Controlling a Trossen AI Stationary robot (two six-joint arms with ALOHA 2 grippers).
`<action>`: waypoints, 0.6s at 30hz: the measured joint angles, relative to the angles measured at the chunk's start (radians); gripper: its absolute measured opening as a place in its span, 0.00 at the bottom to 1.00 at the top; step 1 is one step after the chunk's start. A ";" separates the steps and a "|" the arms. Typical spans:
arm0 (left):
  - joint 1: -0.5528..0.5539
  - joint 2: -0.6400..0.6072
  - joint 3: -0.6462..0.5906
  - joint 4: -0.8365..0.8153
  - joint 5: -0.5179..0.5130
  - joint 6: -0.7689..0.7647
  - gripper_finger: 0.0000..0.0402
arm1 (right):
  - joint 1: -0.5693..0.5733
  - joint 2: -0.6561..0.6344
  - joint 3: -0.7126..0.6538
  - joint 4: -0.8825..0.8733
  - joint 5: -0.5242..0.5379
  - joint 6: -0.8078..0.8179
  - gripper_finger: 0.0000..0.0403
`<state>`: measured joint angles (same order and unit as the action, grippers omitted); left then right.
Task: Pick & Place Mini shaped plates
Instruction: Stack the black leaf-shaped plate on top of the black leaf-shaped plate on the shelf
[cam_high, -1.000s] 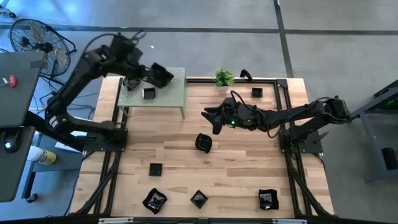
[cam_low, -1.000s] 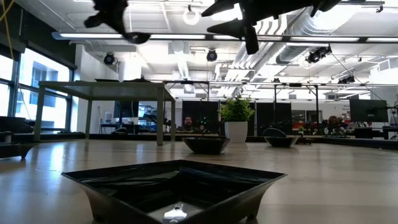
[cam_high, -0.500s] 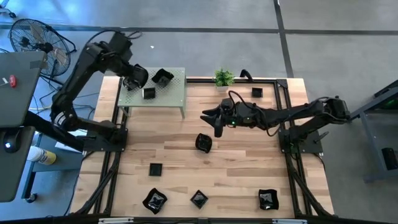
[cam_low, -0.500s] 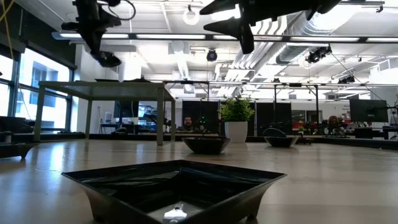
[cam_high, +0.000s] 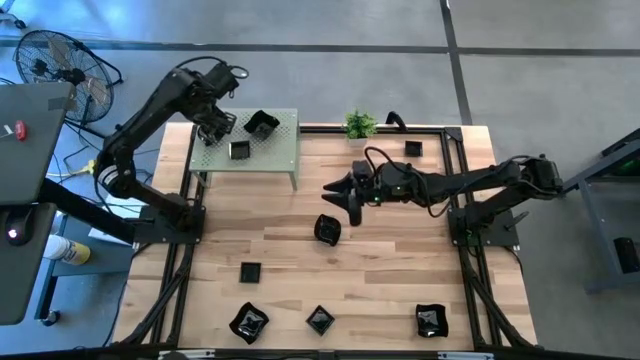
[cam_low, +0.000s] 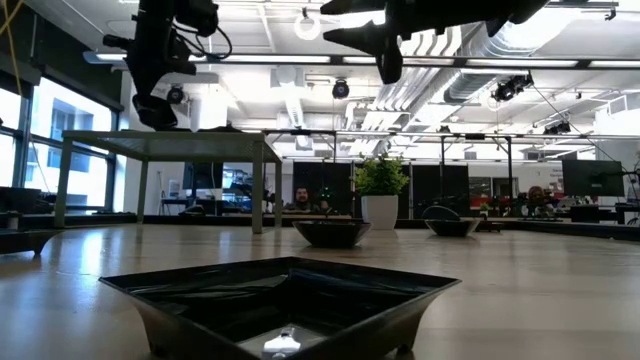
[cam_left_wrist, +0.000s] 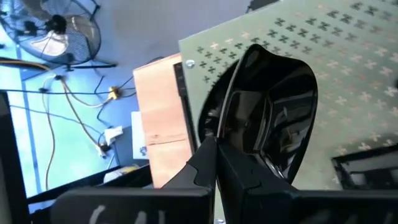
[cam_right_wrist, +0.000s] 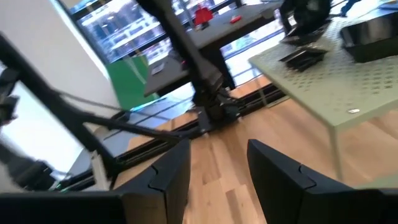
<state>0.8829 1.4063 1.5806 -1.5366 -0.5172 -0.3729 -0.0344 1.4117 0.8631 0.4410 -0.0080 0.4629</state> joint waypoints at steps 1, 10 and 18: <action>0.000 0.001 0.000 0.000 -0.008 -0.006 0.00 | -0.001 0.000 0.000 -0.002 -0.015 0.000 0.38; 0.000 0.034 0.000 -0.014 -0.039 -0.029 0.00 | -0.030 0.000 0.000 -0.014 -0.119 -0.001 0.38; 0.000 0.036 0.000 -0.018 -0.042 -0.044 0.01 | -0.032 0.000 0.000 -0.013 -0.133 -0.001 0.38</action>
<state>0.8833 1.4425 1.5806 -1.5544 -0.5596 -0.4164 -0.0662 1.4117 0.8631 0.4278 -0.1413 0.4622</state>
